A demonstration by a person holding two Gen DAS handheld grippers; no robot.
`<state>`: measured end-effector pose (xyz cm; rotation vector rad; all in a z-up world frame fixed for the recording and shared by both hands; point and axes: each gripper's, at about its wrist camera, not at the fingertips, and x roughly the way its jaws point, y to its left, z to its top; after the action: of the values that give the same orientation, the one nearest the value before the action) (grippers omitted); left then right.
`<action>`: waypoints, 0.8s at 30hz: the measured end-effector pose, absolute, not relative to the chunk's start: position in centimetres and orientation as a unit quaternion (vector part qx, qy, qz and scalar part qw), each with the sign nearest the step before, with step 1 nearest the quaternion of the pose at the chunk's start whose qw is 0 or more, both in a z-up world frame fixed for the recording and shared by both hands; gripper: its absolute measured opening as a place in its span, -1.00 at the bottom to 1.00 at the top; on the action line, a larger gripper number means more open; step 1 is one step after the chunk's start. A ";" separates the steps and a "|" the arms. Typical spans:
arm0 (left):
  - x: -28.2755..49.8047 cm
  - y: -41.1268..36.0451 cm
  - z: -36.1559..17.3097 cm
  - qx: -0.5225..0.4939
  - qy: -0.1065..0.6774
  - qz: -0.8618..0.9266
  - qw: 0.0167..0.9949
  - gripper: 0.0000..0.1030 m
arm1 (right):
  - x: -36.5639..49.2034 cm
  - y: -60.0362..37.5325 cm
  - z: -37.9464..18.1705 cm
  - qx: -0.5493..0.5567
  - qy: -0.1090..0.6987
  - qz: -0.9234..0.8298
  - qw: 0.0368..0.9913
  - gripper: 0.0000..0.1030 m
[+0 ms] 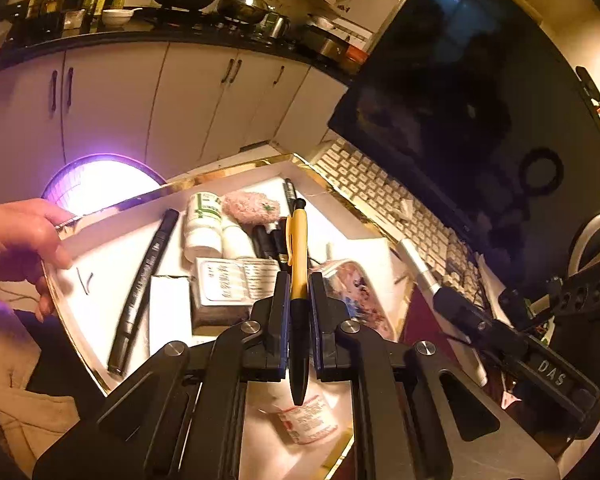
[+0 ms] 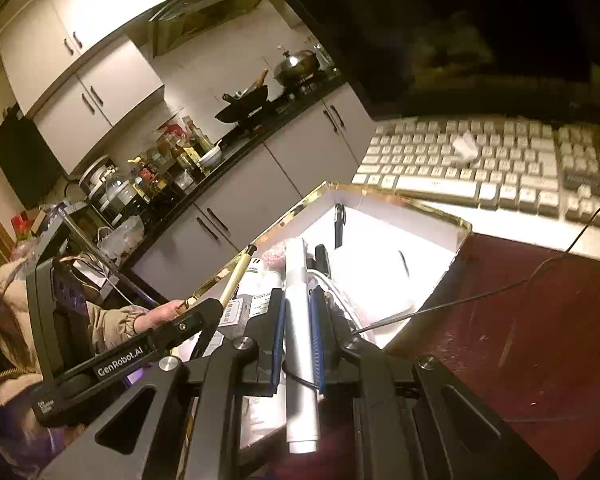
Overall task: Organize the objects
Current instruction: 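Carry the yellow pen and white marker over the white tray, then lower the pen and marker into the tray and open both tools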
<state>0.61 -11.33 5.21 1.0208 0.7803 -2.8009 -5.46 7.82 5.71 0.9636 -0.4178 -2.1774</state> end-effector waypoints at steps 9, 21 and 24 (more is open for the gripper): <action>0.1 -11.9 4.4 0.337 0.251 -0.906 0.045 -0.84 | -5.8 8.4 8.6 0.299 -0.102 -0.893 0.320 -0.79; -0.3 -11.1 3.9 0.342 0.244 -0.906 0.040 -0.84 | -4.9 14.4 8.8 0.273 -0.068 -0.924 0.257 -0.79; -0.4 -11.0 3.9 0.343 0.241 -0.907 0.038 -0.84 | -4.8 15.6 8.8 0.267 -0.064 -0.932 0.234 -0.79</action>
<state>-0.38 -10.97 3.93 1.0526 0.7393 -2.7833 -4.77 15.56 8.83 0.7341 -0.1759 -2.5595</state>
